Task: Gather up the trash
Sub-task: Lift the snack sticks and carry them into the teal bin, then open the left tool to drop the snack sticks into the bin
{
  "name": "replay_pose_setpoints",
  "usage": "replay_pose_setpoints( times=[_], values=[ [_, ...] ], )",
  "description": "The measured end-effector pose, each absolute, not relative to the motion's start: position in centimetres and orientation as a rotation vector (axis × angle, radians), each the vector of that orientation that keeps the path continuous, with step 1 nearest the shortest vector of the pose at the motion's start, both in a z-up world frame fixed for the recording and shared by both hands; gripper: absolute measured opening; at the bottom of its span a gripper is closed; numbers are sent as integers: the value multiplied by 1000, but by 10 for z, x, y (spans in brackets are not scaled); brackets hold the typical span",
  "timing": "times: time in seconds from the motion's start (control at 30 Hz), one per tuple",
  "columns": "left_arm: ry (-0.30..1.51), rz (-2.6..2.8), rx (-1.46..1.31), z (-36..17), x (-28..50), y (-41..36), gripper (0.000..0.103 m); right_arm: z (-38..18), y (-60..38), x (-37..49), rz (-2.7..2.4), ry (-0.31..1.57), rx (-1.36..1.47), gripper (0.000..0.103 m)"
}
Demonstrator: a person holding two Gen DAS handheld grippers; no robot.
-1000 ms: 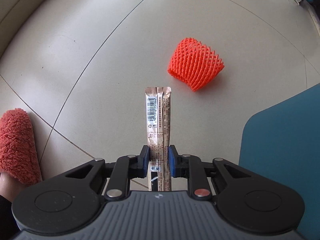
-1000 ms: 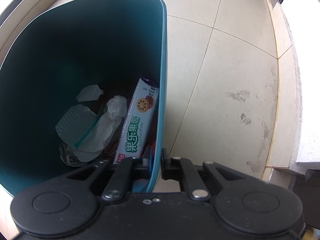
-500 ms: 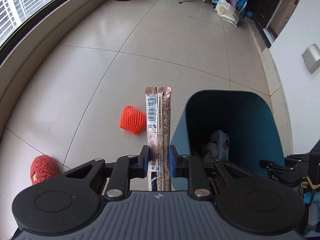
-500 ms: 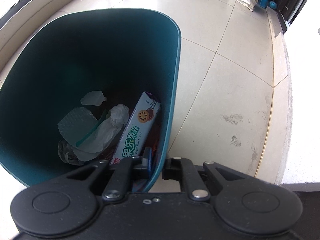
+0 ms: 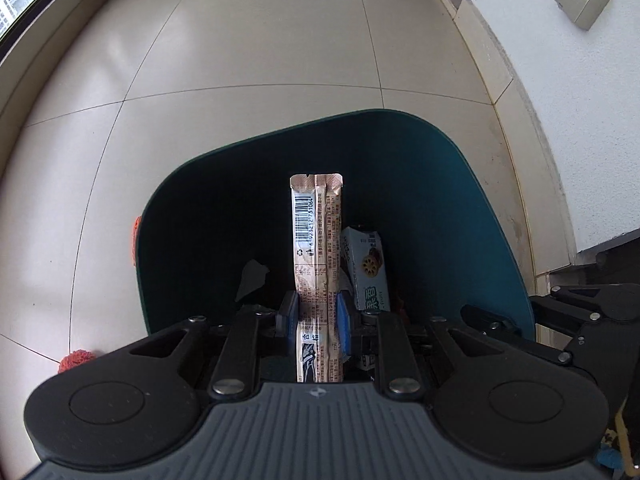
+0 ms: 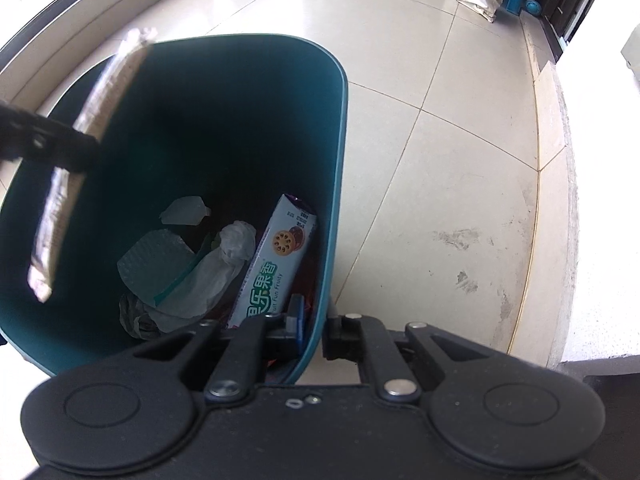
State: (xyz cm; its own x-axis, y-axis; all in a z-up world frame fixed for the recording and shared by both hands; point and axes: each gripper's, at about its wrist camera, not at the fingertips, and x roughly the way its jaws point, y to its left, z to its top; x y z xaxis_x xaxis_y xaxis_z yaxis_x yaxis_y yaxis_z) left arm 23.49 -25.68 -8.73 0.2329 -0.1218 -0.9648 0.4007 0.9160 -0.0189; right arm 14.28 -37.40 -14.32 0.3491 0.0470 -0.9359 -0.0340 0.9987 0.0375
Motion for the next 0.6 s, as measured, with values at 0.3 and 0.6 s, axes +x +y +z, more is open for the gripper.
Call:
replay_pose_setpoints(
  times=[0.3, 0.6],
  values=[
    [1400, -328, 291, -151, 257, -279, 20, -141, -377, 143, 64, 1212, 45, 8],
    [1402, -350, 248, -157, 261, -270, 22, -136, -387, 142, 77, 1211, 77, 10]
  ],
)
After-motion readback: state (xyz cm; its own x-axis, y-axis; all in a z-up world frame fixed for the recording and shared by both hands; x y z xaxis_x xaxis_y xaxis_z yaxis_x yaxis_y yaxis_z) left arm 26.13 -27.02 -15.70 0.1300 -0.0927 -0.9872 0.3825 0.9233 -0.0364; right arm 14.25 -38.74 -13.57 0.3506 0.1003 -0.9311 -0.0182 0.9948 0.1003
